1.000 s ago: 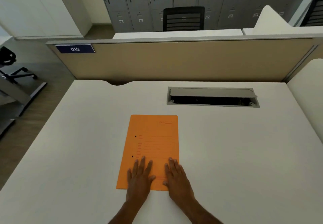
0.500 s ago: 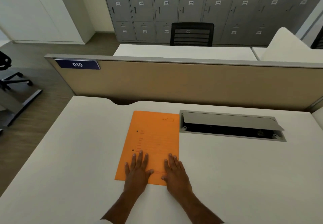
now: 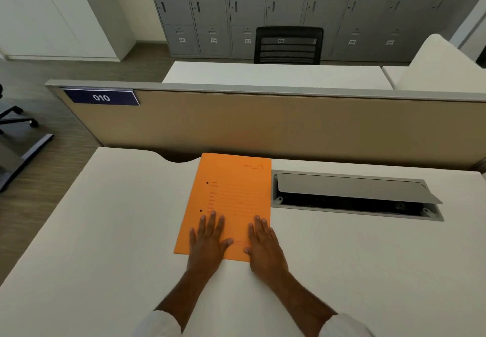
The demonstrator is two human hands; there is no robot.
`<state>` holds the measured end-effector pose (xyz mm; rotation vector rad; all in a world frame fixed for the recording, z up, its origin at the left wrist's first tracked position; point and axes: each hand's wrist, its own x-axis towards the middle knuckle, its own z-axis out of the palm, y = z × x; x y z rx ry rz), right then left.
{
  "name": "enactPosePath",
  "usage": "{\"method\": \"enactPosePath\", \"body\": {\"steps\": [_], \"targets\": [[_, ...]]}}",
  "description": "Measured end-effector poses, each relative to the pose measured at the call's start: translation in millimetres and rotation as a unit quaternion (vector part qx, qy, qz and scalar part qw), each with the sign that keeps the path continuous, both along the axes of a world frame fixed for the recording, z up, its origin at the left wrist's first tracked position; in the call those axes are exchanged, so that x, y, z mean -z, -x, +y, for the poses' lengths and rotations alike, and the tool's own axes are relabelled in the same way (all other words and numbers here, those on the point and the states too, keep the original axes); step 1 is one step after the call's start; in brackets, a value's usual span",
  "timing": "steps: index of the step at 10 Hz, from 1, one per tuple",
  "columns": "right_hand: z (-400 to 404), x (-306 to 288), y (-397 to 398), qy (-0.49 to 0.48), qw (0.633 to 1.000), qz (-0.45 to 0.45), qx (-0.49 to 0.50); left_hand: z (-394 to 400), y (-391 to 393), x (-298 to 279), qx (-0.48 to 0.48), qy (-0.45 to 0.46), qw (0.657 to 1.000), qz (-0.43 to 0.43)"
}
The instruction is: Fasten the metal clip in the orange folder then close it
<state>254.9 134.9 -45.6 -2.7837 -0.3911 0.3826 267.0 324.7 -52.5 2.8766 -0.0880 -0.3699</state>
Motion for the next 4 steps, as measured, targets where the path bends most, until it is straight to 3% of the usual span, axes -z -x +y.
{"method": "enactPosePath", "body": {"steps": [2,4], "targets": [[21,-5,15,-0.047,0.998,-0.037,0.029,1,20,-17,-0.022,0.063,0.996,-0.065],[25,-9,35,-0.084,0.992,-0.067,0.072,5,48,-28,-0.008,0.037,0.994,-0.100]]}}
